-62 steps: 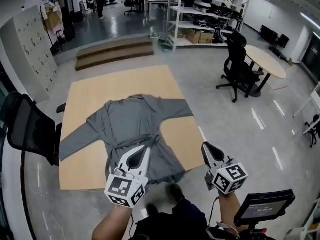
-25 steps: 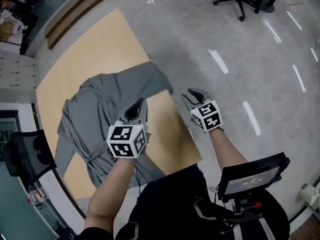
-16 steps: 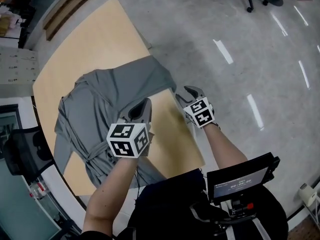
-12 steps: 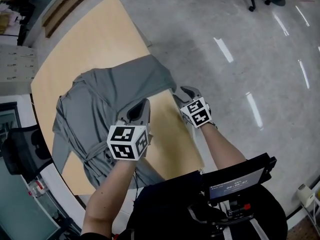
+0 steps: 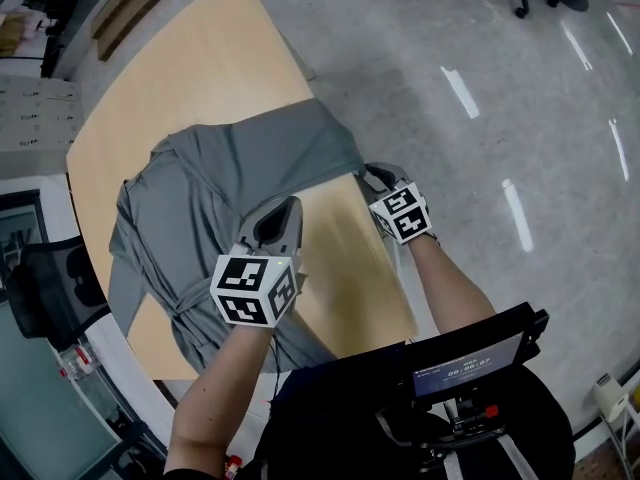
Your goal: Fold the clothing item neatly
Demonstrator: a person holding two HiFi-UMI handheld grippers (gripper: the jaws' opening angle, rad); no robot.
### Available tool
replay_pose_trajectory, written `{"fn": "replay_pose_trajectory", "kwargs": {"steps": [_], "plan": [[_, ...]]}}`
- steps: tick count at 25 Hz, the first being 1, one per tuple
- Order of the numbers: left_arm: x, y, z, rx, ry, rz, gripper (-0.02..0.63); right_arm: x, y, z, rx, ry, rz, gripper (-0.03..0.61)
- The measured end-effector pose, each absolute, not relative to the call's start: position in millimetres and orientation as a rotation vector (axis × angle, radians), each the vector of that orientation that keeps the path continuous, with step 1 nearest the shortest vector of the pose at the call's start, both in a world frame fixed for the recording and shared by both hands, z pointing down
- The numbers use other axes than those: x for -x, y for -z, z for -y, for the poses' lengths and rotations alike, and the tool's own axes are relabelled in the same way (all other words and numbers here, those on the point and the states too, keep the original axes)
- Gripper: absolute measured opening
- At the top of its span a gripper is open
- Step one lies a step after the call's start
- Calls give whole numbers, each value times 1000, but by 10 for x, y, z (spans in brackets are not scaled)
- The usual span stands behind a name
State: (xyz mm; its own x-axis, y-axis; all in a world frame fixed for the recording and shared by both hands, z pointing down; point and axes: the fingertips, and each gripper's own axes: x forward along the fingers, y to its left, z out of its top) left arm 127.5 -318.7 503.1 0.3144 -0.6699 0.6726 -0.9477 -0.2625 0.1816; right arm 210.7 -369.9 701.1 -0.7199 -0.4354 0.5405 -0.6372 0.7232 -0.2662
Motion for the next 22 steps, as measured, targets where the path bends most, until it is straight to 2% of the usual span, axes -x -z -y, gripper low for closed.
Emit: {"fn": "replay_pose_trajectory", "kwargs": {"steps": [4,12,22], "plan": [[-1142,-5127,3191,-2005,-643,1446,0,-2119,-7113,3769,-867,-631,2463,46],[-1064,-4982,3095,-2009,-609,1471,0,-2525,-6879,3982,-1049,-554,2354,37],[-442,-4726,2819,-2069,-495,1569,0,-2579,-6296,4316,-1237,-315,2218,37]]}}
